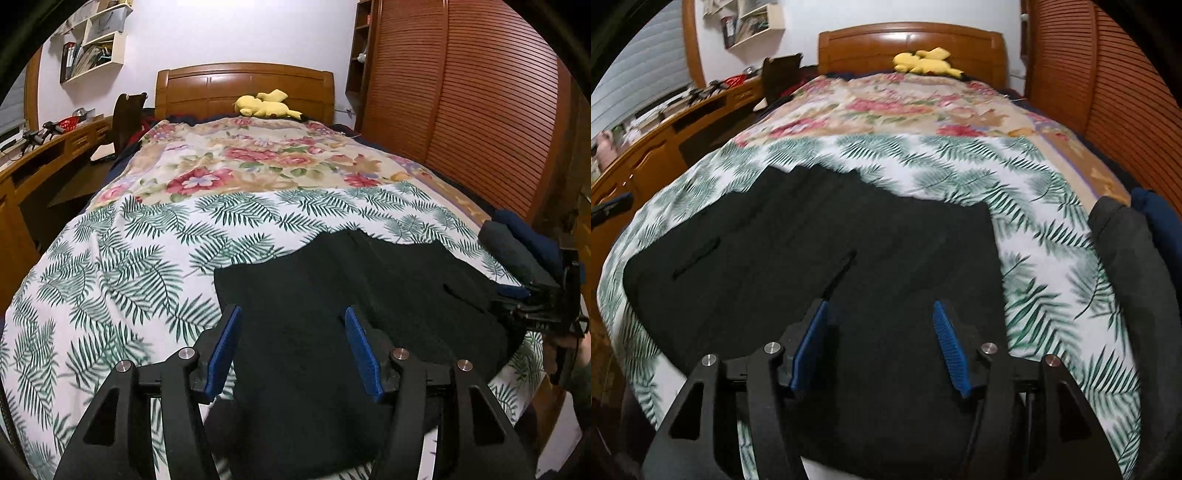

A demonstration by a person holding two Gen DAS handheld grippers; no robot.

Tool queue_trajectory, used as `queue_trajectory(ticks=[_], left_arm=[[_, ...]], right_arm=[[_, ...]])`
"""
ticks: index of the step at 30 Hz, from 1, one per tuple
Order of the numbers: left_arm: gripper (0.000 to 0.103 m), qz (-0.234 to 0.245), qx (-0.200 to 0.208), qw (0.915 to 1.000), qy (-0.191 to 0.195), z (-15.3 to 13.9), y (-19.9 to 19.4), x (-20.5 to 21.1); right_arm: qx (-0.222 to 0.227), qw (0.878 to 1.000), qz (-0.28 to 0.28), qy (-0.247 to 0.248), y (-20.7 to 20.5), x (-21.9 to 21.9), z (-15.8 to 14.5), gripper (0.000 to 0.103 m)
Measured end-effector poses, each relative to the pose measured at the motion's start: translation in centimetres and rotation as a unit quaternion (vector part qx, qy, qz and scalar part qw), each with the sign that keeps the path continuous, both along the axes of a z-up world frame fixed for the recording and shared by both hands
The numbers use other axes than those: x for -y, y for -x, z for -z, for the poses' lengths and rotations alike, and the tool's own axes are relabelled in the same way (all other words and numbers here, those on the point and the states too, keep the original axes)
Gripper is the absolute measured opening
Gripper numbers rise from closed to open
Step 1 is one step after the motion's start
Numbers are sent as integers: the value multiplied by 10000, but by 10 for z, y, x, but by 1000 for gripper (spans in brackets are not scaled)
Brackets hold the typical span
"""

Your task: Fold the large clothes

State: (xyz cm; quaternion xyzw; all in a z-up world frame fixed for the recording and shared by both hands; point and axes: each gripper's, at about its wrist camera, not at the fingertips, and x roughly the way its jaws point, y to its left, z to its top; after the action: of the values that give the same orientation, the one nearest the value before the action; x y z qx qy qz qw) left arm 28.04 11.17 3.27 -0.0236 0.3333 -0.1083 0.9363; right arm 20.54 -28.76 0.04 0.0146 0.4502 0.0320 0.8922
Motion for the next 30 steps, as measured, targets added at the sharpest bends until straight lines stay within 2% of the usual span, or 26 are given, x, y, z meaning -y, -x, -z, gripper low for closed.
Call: queue_trajectory(ticks=[8,16,19,23,26,30], left_arm=[[60,55,-108,9999,-110,7,20,7],[60,83,-259,9996,70,18,37,8],[60,123,-313,9994,98,22,40,10],[60,188,-412,9989,125,29,41,13],[60,231,-468,9986,121,32,42,16],[60,284,-527,9981,115,37,45,20]], right_arm=[[88,9997,-151,169,17,-15,-7,60],[73,9995,166,252,35,9,-15,60],[5,9989,347,325,43,19,-5,60],[-386,9977,552,-92,47,36,34,60],[-328,9980,531,112,49,29,39,60],[-285,9966,582,501,46,20,25,60]])
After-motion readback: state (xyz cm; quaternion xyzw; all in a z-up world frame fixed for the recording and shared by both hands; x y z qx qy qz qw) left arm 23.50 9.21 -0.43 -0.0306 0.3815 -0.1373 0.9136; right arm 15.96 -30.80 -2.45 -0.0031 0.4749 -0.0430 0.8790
